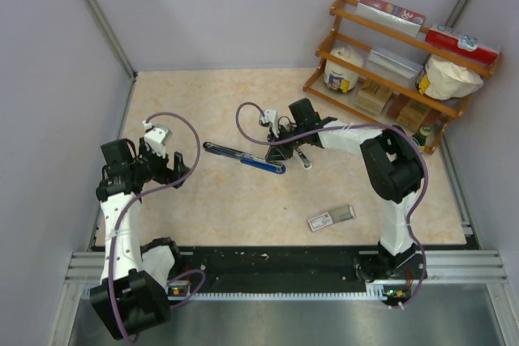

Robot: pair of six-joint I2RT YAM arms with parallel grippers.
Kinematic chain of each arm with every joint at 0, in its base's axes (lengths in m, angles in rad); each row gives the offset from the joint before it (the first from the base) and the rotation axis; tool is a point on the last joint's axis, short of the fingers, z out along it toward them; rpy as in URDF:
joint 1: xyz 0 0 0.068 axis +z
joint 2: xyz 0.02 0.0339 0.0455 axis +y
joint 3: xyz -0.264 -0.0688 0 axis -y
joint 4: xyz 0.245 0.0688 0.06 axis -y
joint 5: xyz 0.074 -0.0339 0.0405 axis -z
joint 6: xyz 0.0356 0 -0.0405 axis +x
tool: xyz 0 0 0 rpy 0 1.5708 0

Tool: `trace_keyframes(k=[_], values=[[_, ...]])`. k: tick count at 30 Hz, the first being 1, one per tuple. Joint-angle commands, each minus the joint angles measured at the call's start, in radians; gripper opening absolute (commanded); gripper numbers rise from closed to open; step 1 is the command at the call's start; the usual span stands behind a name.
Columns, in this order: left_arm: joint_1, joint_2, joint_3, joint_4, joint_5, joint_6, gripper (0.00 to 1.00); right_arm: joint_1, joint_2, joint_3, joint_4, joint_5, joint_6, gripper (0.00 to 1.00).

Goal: Load the staples into the stapler
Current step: Install the staple into the stapler.

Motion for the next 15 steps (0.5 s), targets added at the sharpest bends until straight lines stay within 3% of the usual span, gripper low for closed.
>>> trace_keyframes(k=[1, 15], values=[[0.009, -0.008, -0.002, 0.018, 0.011, 0.008, 0.93, 0.002, -0.022, 0.002, 0.024, -0.035, -0.016, 0.12], [0.009, -0.007, -0.002, 0.018, 0.013, 0.009, 0.93, 0.002, -0.002, 0.013, 0.015, -0.038, 0.009, 0.11]])
